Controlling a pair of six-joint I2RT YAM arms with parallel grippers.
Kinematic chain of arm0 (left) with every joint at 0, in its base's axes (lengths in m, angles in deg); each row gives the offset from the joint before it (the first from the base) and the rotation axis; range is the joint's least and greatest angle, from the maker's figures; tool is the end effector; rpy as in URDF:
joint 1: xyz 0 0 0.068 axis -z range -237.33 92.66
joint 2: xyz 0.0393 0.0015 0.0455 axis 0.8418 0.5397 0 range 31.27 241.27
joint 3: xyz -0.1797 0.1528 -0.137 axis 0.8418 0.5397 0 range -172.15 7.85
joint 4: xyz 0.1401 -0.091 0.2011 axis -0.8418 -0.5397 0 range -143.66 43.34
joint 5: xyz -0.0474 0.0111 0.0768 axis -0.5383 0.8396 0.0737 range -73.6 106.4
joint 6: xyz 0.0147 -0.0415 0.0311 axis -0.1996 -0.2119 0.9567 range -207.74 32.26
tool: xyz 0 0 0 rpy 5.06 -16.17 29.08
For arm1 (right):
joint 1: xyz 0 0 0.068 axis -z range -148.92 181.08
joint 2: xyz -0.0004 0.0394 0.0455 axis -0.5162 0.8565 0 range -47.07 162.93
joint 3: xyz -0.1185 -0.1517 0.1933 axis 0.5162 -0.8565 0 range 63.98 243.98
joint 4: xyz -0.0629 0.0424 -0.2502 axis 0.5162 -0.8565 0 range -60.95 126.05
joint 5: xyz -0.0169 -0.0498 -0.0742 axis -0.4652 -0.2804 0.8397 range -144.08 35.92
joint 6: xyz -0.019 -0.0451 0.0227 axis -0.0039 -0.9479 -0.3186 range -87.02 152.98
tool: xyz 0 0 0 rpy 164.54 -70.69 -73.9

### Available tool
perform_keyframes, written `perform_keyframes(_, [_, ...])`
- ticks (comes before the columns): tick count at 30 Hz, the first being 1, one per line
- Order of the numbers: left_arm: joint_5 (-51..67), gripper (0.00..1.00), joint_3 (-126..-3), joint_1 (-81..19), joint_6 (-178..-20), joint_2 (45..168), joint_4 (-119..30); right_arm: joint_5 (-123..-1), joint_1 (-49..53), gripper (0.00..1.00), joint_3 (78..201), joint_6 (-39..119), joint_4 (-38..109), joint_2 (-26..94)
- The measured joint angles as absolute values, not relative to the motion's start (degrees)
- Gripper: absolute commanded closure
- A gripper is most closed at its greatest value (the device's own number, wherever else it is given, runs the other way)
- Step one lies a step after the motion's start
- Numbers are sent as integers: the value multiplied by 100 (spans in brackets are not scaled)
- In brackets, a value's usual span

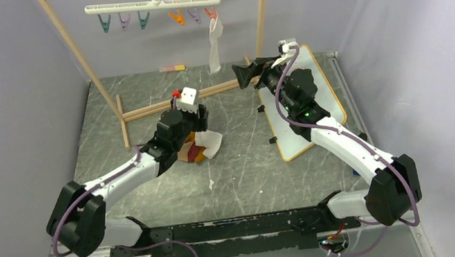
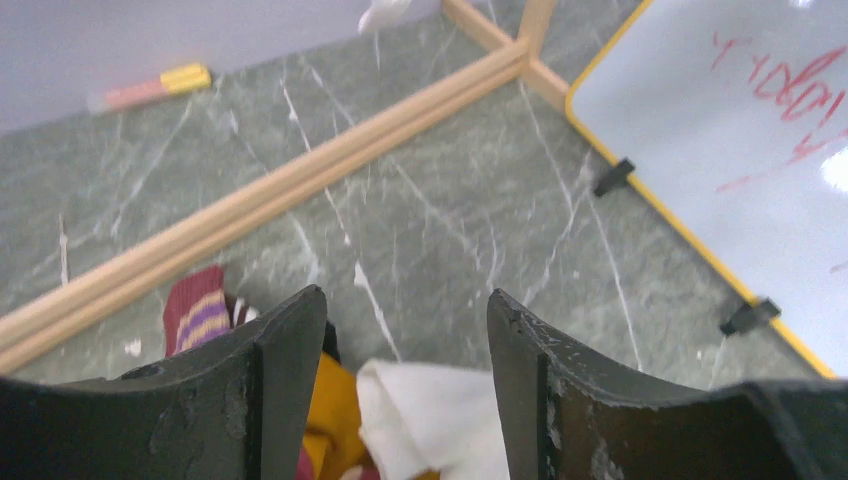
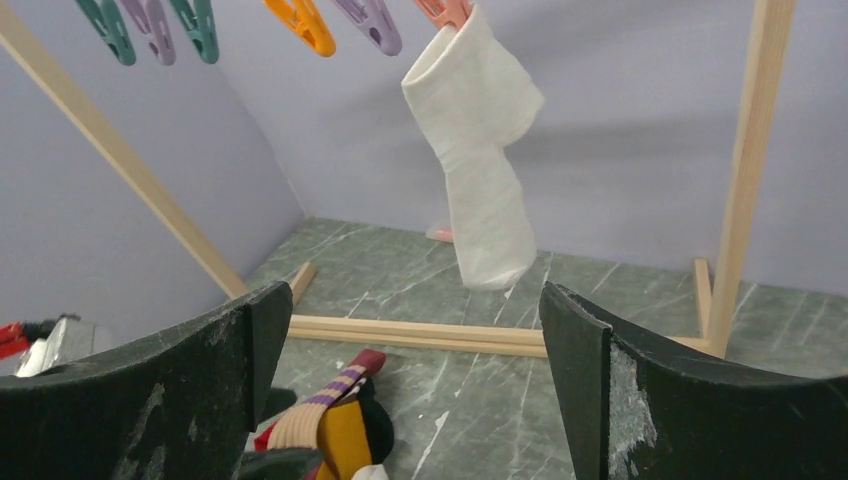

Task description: Remove the socks clipped to the hanger

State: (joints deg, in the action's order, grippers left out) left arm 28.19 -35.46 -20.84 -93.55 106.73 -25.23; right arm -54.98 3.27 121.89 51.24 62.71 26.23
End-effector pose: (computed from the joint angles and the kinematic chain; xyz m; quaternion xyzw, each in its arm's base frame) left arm 0.2455 -0.1726 0.2692 0.1395 0.7560 -0.1552 0.6203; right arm 0.2684 0.1423 0.3806 -0.0588 0.6315 0.3070 0.7095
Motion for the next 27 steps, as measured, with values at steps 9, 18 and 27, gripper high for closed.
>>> perform_keyframes(9, [2791, 35, -4709, -2087, -9119, 11812, -2136, -5719, 434, 0, 12144, 5271, 6275, 2597])
perform_keyframes(18, [2518, 34, -5469, -2373, -9005, 12771, -1850, -5770, 615, 0, 12144, 5312, 6288, 2595])
perform_keyframes(27, [2205, 34, -6239, -2688, -9005, 13514, -1771, -5787, 667, 0, 12141, 5312, 6295, 2597])
